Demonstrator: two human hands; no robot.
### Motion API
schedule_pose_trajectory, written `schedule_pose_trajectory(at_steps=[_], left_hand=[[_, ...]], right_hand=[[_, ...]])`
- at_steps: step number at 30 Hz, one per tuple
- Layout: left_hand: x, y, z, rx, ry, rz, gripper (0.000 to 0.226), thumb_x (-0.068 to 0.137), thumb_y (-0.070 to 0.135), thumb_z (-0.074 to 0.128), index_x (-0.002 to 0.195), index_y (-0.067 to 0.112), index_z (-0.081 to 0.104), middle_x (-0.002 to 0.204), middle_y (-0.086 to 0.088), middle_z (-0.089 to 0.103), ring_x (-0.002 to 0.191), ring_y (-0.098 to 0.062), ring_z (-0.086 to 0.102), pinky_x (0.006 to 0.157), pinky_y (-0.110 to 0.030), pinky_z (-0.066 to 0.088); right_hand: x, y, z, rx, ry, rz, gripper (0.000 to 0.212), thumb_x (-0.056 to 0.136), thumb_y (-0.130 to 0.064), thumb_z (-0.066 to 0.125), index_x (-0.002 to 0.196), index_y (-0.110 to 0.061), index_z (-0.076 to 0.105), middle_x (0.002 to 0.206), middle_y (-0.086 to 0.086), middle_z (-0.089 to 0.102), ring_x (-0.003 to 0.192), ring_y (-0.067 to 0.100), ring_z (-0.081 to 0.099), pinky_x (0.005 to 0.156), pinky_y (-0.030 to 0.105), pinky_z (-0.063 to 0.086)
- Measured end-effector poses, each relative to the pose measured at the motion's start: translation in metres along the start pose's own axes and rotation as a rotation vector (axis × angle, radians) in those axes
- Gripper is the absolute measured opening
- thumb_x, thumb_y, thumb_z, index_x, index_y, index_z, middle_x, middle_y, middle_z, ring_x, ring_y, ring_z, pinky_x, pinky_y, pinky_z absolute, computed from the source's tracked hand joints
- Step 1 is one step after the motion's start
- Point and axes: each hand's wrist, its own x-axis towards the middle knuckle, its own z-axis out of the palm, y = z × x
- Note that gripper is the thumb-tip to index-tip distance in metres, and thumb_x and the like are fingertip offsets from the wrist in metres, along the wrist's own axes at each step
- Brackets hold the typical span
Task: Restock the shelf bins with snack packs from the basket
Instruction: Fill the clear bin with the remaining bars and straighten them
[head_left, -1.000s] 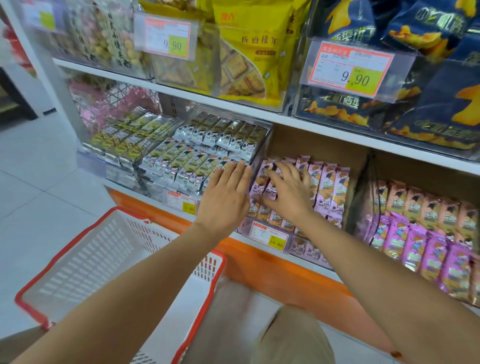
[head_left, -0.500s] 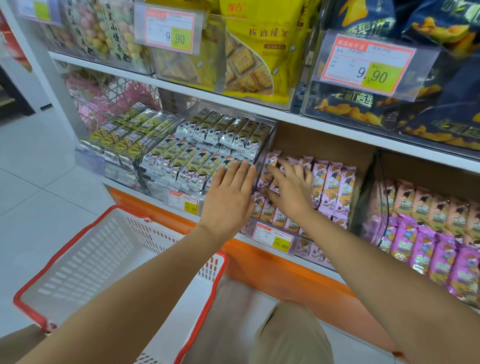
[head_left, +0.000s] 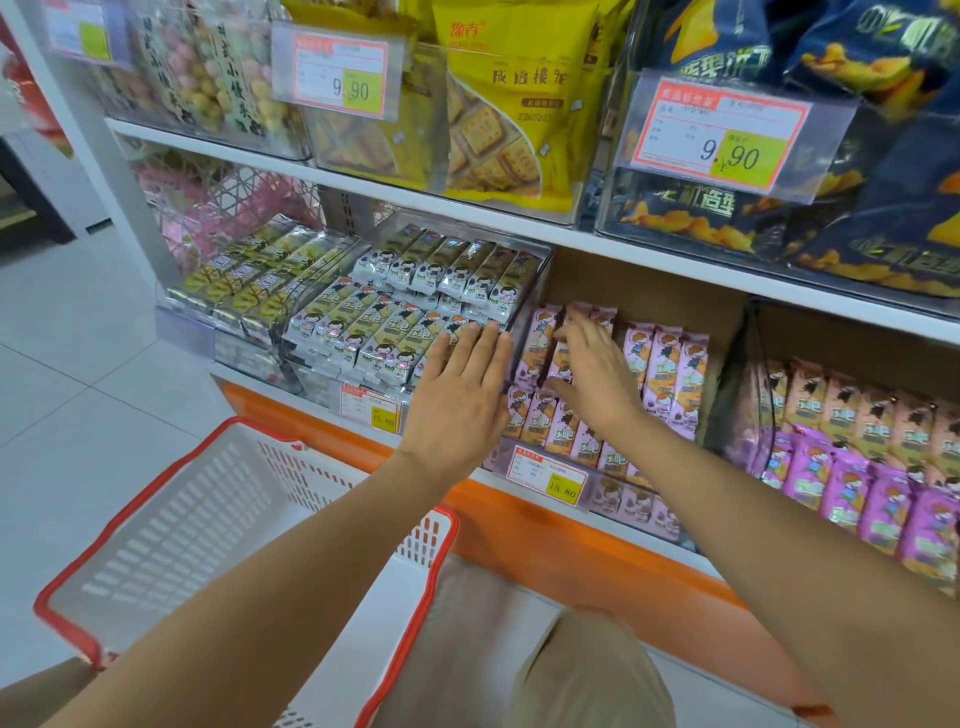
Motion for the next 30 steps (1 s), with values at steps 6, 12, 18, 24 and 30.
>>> schedule_pose_trajectory(at_steps=[6,12,18,24,30], left_hand=[[-0.001,0.0,-0.001,-0.019,-0.001,0.007,0.065,0.096,0.036,0.017,0.151,0.006,0.033,0.152,-0.014,0.041,0.143,-0.031,0.035,0.117,-0.051,0.027],[0.0,0.001,-0.003,-0.002,-0.019,0.006,0.066,0.095,0.037,0.016,0.151,0.005,0.033,0.152,-0.015,0.041,0.143,-0.031,0.034,0.117,-0.051,0.026],[0.001,0.0,-0.003,0.007,-0.028,0.016,0.067,0.095,0.037,0.014,0.15,0.005,0.033,0.152,-0.014,0.04,0.143,-0.031,0.033,0.119,-0.05,0.024],[0.001,0.002,-0.006,0.061,-0.001,0.046,0.065,0.097,0.036,0.014,0.153,0.007,0.026,0.157,-0.012,0.032,0.147,-0.028,0.025,0.122,-0.048,0.014],[0.014,0.028,-0.013,0.082,-0.033,0.309,0.065,0.098,0.033,0.004,0.154,0.005,0.022,0.162,-0.014,0.018,0.15,-0.029,0.013,0.122,-0.047,0.0]], right_hand=[[-0.002,-0.001,0.005,-0.075,0.051,-0.027,0.05,0.083,-0.019,0.074,0.129,-0.01,0.056,0.137,0.01,0.044,0.13,0.03,0.038,0.105,0.044,0.039],[-0.013,0.006,0.0,0.058,-0.012,-0.081,0.058,0.09,-0.013,0.063,0.144,-0.011,0.041,0.155,0.008,0.032,0.144,0.027,0.025,0.118,0.039,0.019],[-0.02,0.014,-0.016,-0.034,-0.027,-0.079,0.067,0.087,-0.013,0.064,0.147,-0.014,0.035,0.158,0.007,0.025,0.148,0.024,0.018,0.121,0.038,0.0],[-0.024,0.018,-0.021,-0.246,-0.024,-0.036,0.065,0.086,-0.033,0.07,0.142,-0.016,0.042,0.153,0.009,0.034,0.142,0.026,0.029,0.121,0.042,0.005],[-0.019,0.011,-0.017,-0.183,0.009,-0.012,0.062,0.083,-0.012,0.069,0.14,-0.014,0.045,0.155,0.008,0.033,0.143,0.025,0.029,0.12,0.04,0.006]])
